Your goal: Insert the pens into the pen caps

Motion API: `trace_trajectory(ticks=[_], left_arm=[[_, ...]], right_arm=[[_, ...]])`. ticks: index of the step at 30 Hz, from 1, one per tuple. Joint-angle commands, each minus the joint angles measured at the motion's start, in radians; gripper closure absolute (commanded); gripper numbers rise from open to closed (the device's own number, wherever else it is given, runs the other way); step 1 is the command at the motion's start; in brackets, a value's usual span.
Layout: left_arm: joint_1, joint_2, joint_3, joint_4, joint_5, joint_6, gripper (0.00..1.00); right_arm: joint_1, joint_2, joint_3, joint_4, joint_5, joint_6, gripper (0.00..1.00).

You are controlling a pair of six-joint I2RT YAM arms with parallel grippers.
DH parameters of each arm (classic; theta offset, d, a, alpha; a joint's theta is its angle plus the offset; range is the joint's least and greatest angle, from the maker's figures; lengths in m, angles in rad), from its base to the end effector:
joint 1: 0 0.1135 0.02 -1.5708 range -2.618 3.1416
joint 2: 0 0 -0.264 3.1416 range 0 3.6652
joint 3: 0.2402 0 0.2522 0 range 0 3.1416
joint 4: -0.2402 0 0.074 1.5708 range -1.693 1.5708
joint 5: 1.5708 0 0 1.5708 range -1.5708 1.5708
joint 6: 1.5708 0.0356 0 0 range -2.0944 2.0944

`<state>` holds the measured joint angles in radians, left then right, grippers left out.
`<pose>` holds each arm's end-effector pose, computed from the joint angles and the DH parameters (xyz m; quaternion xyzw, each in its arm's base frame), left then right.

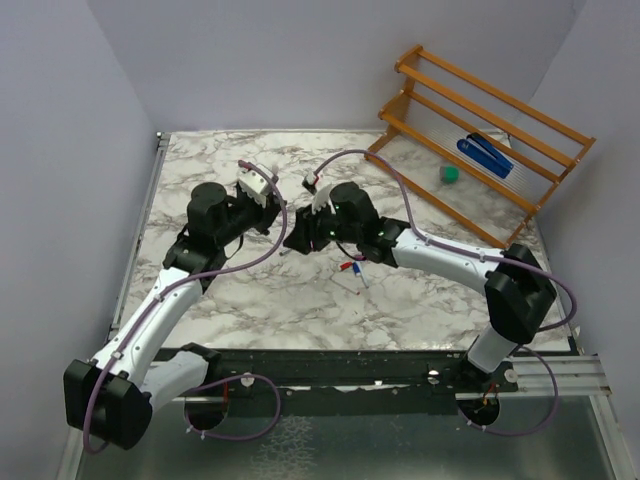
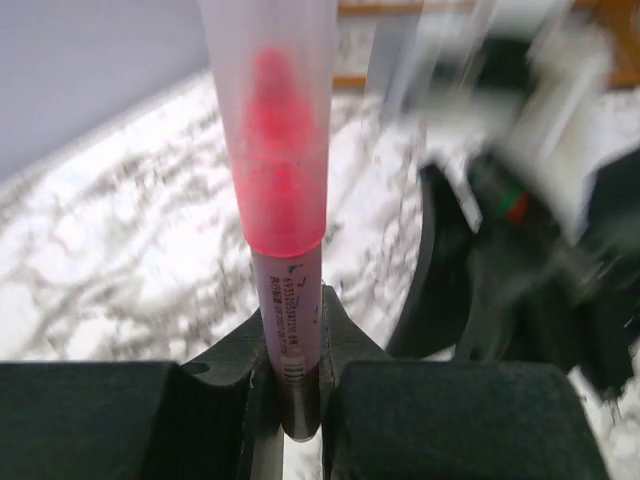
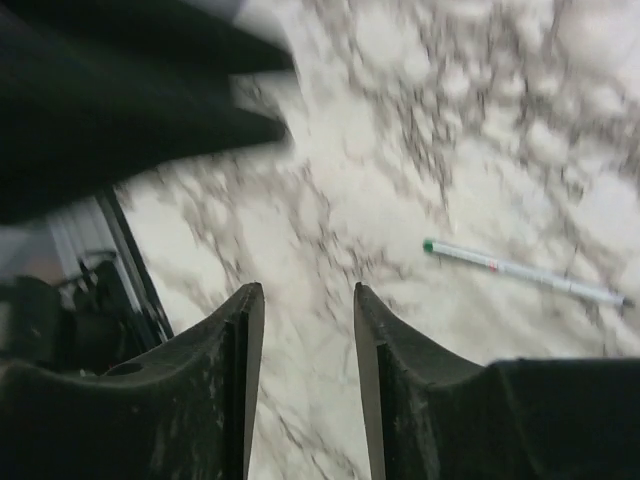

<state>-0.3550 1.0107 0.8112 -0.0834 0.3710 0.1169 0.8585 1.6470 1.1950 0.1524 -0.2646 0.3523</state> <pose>0.2155 -0.0937 0.3175 0.2914 0.7383 -0.2165 0.5684 0.2480 0.3014 0.2917 -0.2756 0.7527 0.4222 0.4235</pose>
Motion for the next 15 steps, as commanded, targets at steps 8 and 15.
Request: trace_trajectory(ticks=[8, 15], left_arm=[[-0.007, 0.124, 0.083, 0.071, 0.048, -0.025, 1.0], [-0.002, 0.489, 0.466, -0.36, -0.066, -0.01, 1.0]], right_arm=[[-0.097, -0.148, -0.085, -0.213, 0.131, -0.061, 0.5], [-0.109, -0.231, -0.193, -0.197, 0.152, -0.056, 0.45]])
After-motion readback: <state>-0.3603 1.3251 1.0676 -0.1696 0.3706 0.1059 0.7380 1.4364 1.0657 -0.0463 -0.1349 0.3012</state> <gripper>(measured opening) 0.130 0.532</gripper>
